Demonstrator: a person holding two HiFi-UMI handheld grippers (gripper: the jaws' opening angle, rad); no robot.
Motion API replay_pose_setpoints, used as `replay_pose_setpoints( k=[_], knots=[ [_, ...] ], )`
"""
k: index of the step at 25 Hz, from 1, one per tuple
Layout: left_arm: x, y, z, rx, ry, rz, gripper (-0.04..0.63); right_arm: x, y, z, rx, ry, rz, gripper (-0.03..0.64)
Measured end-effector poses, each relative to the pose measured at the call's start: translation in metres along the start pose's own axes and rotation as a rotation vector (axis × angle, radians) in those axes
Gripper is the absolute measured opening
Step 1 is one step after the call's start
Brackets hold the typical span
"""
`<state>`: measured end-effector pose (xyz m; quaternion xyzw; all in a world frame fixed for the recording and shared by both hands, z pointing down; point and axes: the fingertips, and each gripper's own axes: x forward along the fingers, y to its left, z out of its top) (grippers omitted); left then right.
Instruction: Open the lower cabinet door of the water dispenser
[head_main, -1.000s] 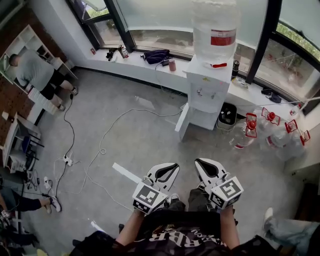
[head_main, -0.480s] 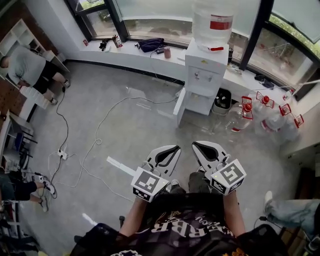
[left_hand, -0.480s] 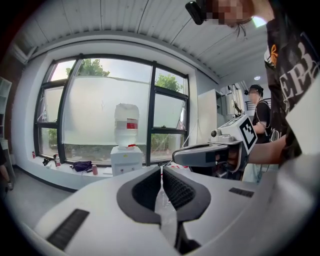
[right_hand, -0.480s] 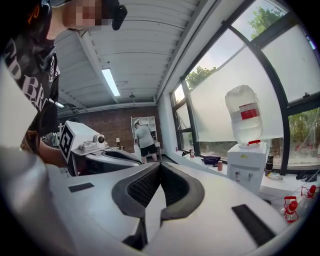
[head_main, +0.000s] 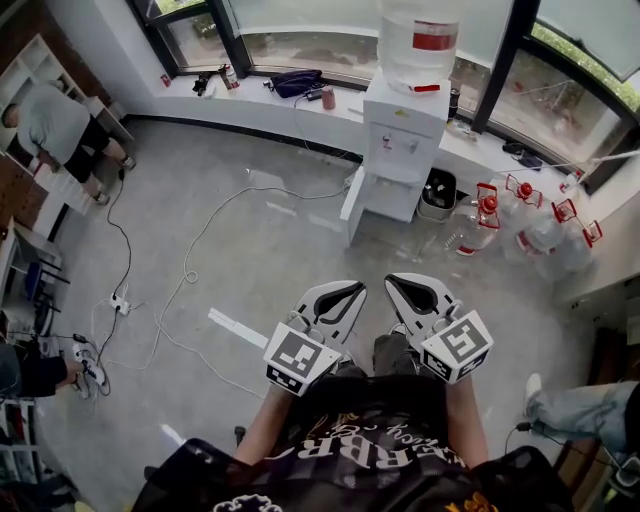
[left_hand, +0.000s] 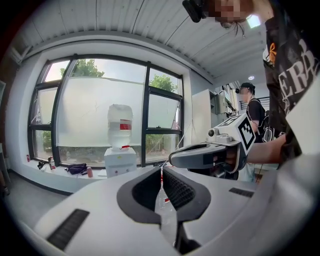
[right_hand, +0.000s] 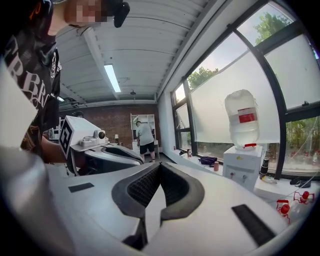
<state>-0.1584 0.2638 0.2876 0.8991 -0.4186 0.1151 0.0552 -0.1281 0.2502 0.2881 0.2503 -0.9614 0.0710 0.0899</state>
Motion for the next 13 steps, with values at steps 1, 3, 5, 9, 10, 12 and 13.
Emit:
replay_pose_setpoints(
  k=[1,3,5,9,10,12,13],
  knots=[
    [0.0001,-0.0004,0.0004,0.002,-0.001,-0.004,0.017,-0.0006,-0.0003,0.0005,-0.002,-0.001,-0.004,0.014],
    [0.0,-0.0004,0.001,0.005,-0.002,-0.01,0.018,-0.0005,0.0,0.0012,-0.003,-0.001,-0.008,0.014],
    [0.0007,-0.0002,0.0008,0.008,-0.002,-0.015,0.017,0.0003,-0.0001,0.0007,-0.004,0.001,-0.011,0.014],
    [0.0033,-0.0007,0.001,0.01,-0.001,-0.023,0.017,0.0001,-0.002,-0.0001,-0.007,0.005,-0.012,0.014],
    [0.0039,0.0,0.0017,0.01,-0.001,-0.023,0.018,0.0003,-0.0029,0.0005,-0.009,0.007,-0.013,0.014],
    [0.0047,0.0023,0.0034,0.012,-0.001,-0.022,0.017,0.0012,-0.0052,0.0027,-0.012,0.014,-0.018,0.014],
    [0.005,0.0036,0.0043,0.013,-0.001,-0.021,0.017,0.0017,-0.0063,0.0039,-0.014,0.017,-0.021,0.014]
  ],
)
